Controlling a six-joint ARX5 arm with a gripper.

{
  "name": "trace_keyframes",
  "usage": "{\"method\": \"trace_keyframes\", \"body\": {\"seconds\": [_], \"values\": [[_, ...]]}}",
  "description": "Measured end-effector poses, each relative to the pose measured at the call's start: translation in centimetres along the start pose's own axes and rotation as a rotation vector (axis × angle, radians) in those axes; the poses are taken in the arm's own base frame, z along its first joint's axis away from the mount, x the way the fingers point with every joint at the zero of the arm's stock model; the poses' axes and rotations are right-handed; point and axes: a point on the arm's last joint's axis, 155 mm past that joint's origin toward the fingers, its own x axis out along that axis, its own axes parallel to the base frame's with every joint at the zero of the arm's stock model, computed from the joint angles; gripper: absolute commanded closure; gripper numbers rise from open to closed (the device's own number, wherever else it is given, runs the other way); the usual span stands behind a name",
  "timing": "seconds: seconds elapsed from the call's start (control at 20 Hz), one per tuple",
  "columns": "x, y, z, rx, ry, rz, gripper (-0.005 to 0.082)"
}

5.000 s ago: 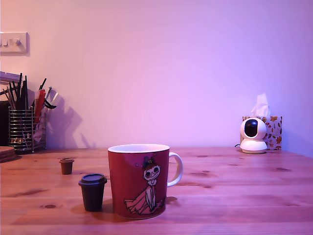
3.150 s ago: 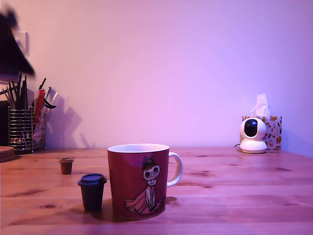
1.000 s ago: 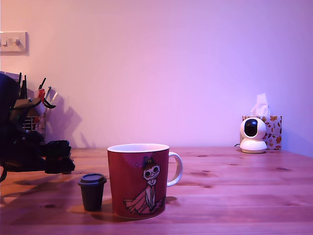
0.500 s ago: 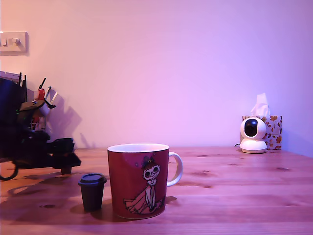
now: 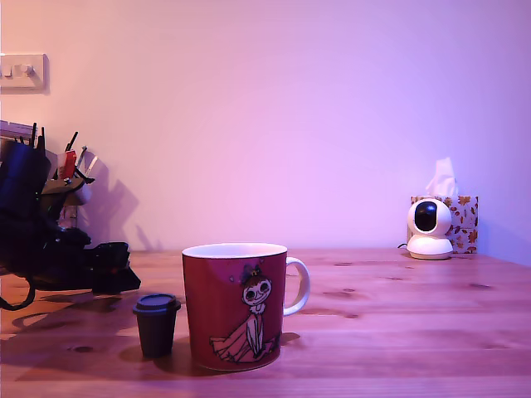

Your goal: Pick up the coffee capsules on the table and drop them inside the coffee cup

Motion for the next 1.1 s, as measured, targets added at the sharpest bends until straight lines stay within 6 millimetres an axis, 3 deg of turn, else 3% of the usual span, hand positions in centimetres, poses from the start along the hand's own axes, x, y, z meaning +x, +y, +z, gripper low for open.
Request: {"method": "trace_keyframes", "body": {"seconds": [0.5,1.1], "values": [[0.05,0.01,-0.15,0.024,0.009,-0.001,0.0582],[0.05,0.01,-0.05,0.025,0.005,0.0,0.0608]]}}
